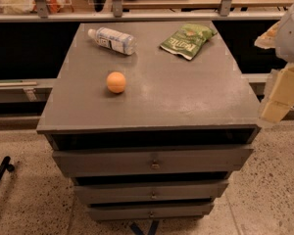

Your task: Place blue plastic bottle upright

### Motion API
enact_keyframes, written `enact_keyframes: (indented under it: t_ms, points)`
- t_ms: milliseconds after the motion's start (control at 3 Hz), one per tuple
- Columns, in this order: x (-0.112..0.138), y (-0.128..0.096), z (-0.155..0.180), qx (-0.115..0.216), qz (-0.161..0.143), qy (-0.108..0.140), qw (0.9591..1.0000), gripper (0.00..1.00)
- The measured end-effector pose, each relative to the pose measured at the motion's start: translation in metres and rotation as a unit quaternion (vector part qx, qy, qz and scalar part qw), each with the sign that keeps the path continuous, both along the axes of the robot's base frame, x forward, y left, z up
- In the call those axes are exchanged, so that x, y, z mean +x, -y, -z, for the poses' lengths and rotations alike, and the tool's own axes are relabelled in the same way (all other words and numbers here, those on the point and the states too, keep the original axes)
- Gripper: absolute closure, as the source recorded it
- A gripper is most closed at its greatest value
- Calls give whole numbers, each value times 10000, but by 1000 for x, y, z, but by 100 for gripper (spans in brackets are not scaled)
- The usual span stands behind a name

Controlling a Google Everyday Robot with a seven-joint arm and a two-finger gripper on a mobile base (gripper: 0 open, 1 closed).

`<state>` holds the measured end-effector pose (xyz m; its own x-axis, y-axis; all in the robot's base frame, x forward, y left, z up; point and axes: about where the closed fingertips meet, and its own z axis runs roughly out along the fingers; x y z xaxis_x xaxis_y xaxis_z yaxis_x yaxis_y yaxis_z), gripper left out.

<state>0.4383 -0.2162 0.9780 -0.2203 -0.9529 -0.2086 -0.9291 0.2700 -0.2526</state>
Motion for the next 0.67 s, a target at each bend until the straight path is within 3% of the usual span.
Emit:
enact_keyframes:
  t_ms: [333,667]
  points:
    - [0,0,0,0,0,1,10000,0]
    - [17,-5,-5,244,58,79,9997,0]
